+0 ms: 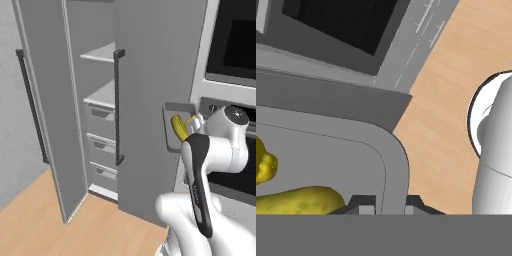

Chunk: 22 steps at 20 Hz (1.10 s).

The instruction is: Take the meat container that has the shrimp and place it on the second highest rack of the freezer. Then take the vegetable container that has the lemon and cucumber and place it on the highest rack of the freezer.

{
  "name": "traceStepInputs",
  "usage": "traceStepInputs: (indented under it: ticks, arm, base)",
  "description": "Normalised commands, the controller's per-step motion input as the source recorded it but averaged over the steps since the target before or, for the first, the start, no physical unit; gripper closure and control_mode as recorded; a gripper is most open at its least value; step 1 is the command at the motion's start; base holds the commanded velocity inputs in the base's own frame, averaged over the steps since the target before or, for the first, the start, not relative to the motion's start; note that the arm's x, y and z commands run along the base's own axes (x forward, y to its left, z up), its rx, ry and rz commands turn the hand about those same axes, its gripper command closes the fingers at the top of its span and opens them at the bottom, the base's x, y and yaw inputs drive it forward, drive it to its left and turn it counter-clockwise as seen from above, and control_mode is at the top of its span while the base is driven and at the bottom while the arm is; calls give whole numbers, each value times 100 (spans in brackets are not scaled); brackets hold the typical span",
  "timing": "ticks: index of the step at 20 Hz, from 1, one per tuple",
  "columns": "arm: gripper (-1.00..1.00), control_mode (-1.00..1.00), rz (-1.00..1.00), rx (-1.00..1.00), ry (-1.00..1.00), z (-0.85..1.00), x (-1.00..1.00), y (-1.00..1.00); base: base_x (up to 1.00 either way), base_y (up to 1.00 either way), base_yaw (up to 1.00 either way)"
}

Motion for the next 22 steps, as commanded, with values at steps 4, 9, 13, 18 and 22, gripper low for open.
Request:
traceStepInputs:
  ticks: [4, 9, 13, 18, 22]
  arm:
    - [100, 100, 0, 0, 0, 0, 0, 0]
    - [100, 100, 0, 0, 0, 0, 0, 0]
    - [100, 100, 0, 0, 0, 0, 0, 0]
    - [100, 100, 0, 0, 0, 0, 0, 0]
    - [100, 100, 0, 0, 0, 0, 0, 0]
  base:
    - [72, 97, -32]
    - [62, 96, -29]
    - [56, 65, -24]
    - [60, 52, -22]
    - [54, 19, -21]
